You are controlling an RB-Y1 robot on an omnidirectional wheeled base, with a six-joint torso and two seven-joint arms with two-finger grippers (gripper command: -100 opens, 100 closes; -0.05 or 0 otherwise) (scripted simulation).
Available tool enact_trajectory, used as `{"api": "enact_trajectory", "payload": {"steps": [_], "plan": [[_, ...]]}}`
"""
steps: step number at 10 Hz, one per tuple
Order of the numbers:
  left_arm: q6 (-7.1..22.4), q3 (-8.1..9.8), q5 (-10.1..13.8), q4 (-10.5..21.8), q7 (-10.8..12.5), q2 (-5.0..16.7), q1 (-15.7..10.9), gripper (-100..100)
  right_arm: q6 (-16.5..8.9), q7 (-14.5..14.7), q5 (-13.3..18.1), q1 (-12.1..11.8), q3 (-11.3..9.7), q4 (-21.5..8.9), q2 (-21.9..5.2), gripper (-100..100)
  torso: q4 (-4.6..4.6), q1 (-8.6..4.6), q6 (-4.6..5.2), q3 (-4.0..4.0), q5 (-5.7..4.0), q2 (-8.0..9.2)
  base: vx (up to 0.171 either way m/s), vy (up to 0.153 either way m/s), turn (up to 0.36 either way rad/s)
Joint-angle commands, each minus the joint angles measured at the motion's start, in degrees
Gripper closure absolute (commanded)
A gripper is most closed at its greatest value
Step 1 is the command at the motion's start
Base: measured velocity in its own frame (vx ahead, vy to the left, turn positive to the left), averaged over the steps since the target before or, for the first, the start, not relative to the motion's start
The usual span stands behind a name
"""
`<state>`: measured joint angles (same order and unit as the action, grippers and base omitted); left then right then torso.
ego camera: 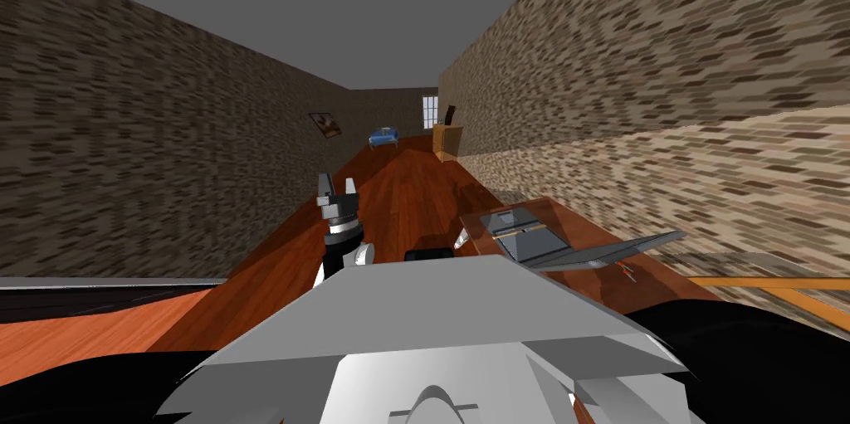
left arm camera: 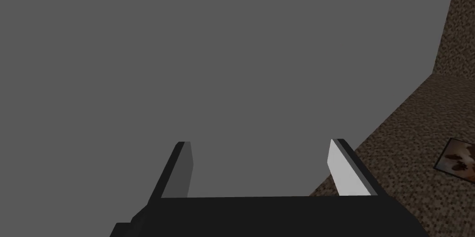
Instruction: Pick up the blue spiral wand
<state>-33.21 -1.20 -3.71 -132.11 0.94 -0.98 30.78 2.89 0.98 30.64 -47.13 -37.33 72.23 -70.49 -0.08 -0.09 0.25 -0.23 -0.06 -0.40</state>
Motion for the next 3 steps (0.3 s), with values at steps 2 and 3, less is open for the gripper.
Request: {"api": "enact_trajectory", "payload": {"steps": [2, 3], "plan": [[0.0, 0.00, 0.0, 0.0, 0.0, 0.0, 0.0, 0, -0.4, 0.4, 0.6, -0.5, 0.2, 1.3, -0.7, 100, 0.01, 0.00, -0.03, 0.00, 0.00, 0.00, 0.081, -0.011, -0.135], [0.0, -0.01, 0.0, 0.0, 0.0, 0.0, 0.0, 0, -0.5, 0.4, 0.7, -0.5, 0.2, 1.4, -0.8, 0, 0.04, 0.02, -0.09, 0.09, 0.01, 0.16, 0.009, 0.000, 0.010]]}}
